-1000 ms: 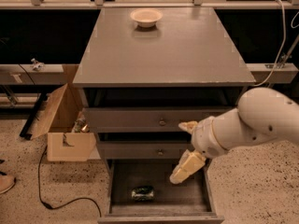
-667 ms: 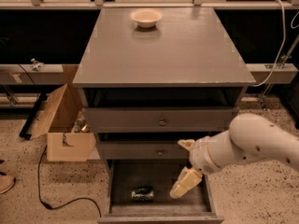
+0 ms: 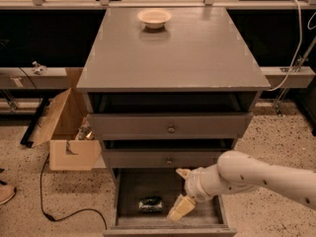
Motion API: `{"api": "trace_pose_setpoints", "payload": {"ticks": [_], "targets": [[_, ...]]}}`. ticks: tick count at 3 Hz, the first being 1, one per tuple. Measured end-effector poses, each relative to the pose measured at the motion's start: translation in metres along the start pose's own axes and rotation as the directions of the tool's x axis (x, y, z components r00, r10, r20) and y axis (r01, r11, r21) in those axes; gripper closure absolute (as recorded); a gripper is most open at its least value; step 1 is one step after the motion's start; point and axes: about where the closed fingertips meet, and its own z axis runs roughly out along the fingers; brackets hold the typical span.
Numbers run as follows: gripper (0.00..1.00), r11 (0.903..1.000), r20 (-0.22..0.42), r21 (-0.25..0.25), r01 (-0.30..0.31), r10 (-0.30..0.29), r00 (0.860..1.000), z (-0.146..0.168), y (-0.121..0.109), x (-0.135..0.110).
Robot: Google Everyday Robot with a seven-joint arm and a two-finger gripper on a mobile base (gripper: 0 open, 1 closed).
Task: Pick green can from bottom drawer and place on counter
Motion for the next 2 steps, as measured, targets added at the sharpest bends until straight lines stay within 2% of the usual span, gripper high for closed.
{"api": "trace_pose_setpoints", "payload": {"ticks": [1, 2], "targets": [[0.0, 0.9994, 0.015, -0.023, -0.028, 0.028, 0.999, 0.0241, 0.003, 0.0132], [0.0, 0.9994, 0.015, -0.023, -0.028, 0.028, 0.999, 0.0241, 0.003, 0.0132]]}}
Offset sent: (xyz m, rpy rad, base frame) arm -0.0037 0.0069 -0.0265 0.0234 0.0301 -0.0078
